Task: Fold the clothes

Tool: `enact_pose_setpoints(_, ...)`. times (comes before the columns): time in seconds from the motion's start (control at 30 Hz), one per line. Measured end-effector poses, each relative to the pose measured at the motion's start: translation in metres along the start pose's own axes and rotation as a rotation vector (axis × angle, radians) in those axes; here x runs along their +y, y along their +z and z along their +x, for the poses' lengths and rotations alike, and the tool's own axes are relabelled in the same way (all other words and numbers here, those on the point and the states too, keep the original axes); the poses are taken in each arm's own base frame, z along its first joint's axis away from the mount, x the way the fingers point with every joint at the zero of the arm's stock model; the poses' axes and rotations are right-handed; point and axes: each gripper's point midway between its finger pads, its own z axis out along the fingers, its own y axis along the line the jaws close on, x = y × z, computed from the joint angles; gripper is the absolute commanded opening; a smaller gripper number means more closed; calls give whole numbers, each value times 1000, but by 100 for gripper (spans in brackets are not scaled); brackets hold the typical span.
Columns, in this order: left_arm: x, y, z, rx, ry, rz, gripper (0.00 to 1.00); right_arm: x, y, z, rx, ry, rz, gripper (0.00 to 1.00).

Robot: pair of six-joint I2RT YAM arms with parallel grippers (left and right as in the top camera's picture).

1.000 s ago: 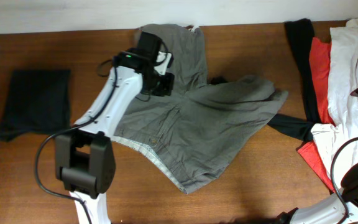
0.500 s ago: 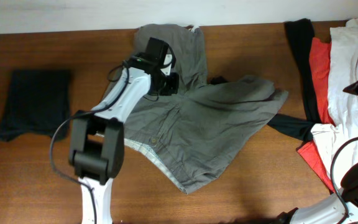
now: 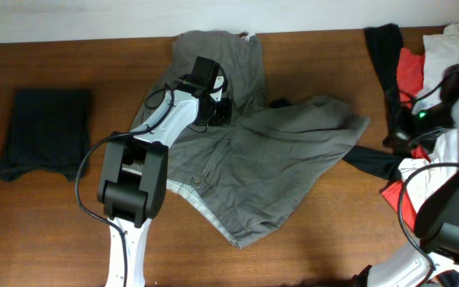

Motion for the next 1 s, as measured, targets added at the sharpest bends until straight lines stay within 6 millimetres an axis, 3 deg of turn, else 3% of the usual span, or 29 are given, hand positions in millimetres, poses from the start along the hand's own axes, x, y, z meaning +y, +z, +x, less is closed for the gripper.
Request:
enact_pose_setpoints(0.3, 0, 0, 1, 3, -1, -1, 1, -19, 58, 5, -11, 29, 16, 4)
enact_pose_setpoints(0.47, 0, 0, 1, 3, -1, -1, 1, -17, 84, 18, 13, 14, -6, 4)
enact_pose_setpoints(0.8, 0, 0, 1, 4, -1, -2, 1, -6, 112, 4, -94, -42, -45, 4)
enact_pose_setpoints(1.0, 2, 0, 2, 9, -3, -9, 1, -5, 110, -21, -207, -55, -41, 4)
